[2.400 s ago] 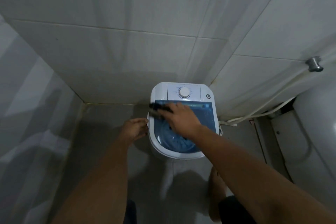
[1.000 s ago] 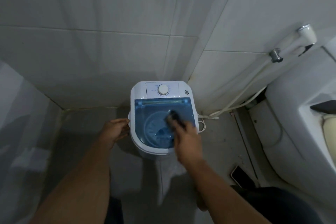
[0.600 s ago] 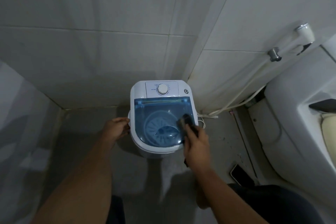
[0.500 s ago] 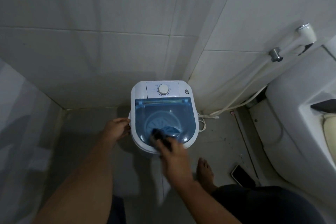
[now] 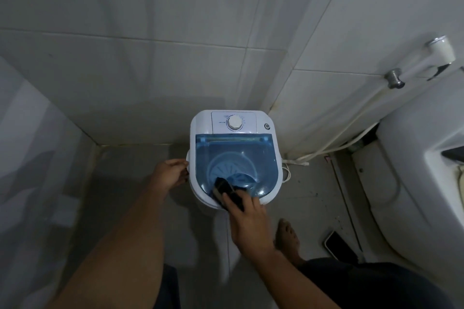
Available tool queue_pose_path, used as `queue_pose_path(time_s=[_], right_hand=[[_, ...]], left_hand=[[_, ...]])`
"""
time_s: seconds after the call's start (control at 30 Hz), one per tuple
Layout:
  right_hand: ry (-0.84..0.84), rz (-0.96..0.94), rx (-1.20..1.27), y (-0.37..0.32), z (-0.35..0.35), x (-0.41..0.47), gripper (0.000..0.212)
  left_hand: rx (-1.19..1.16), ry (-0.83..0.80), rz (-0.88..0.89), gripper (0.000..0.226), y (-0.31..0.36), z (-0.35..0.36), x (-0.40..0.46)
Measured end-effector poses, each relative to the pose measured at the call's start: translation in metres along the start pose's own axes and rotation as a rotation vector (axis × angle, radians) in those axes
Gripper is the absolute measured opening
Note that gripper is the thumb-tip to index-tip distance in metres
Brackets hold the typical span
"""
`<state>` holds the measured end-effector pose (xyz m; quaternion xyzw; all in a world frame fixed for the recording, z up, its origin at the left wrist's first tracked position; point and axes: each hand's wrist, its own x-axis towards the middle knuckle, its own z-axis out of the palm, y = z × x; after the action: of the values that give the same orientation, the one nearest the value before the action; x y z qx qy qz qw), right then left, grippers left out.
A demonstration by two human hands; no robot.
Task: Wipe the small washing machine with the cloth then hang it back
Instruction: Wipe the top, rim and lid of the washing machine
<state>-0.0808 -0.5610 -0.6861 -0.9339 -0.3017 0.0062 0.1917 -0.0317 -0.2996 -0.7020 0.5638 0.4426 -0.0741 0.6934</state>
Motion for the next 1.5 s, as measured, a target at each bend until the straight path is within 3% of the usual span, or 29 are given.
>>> queue_pose_path(time_s=[0.13, 0.27, 0.4, 0.63, 0.7, 0.8, 0.87, 1.0, 1.1, 1.2, 1.37, 1.43, 1.5], right_hand=[[-0.061, -0.066, 0.017, -0.022, 0.012, 0.026, 0.064], [-0.136, -0.286, -0.037, 0.037, -0.016, 0.013, 0.064], [-0.115, -0.317, -0.118, 0.085, -0.046, -0.005, 0.063], [-0.215, -0.668, -0.208, 0.031, -0.002, 0.038, 0.062], [-0.206, -0.624, -0.213, 0.021, -0.003, 0.068, 0.059], [-0.119, -0.268, -0.180, 0.014, -0.011, 0.121, 0.055], [-0.106, -0.158, -0.166, 0.010, -0.013, 0.132, 0.051], [-0.258, -0.468, -0.201, 0.015, -0.011, 0.083, 0.052], [-0.298, -0.575, -0.255, 0.036, -0.020, 0.095, 0.059], [-0.207, -0.385, -0.341, 0.032, -0.023, 0.150, 0.068], [-0.132, -0.015, -0.339, -0.007, -0.016, 0.205, 0.066], [-0.144, 0.003, -0.258, -0.012, -0.007, 0.183, 0.069], [-0.147, -0.188, -0.232, -0.009, 0.002, 0.146, 0.071]], left_hand=[[-0.001, 0.003, -0.002, 0.027, -0.001, 0.000, 0.001], [-0.019, -0.010, -0.016, 0.027, 0.001, -0.001, 0.001], [-0.037, -0.021, -0.022, 0.025, 0.001, -0.001, -0.002], [-0.082, -0.013, -0.034, 0.016, 0.001, -0.003, -0.002], [-0.089, -0.034, -0.040, 0.023, 0.001, -0.003, -0.003], [-0.081, -0.064, -0.056, 0.027, 0.003, -0.005, -0.005], [-0.079, -0.065, -0.056, 0.024, 0.004, -0.006, -0.007], [-0.093, -0.063, -0.064, 0.025, 0.005, -0.007, -0.006], [-0.099, -0.055, -0.064, 0.023, 0.005, -0.007, -0.005], [-0.094, -0.047, -0.059, 0.024, 0.004, -0.006, -0.005], [-0.080, -0.029, -0.040, 0.023, 0.004, -0.006, -0.003], [-0.075, -0.031, -0.049, 0.021, 0.003, -0.005, -0.002], [-0.085, -0.033, -0.049, 0.013, 0.004, -0.004, -0.003]])
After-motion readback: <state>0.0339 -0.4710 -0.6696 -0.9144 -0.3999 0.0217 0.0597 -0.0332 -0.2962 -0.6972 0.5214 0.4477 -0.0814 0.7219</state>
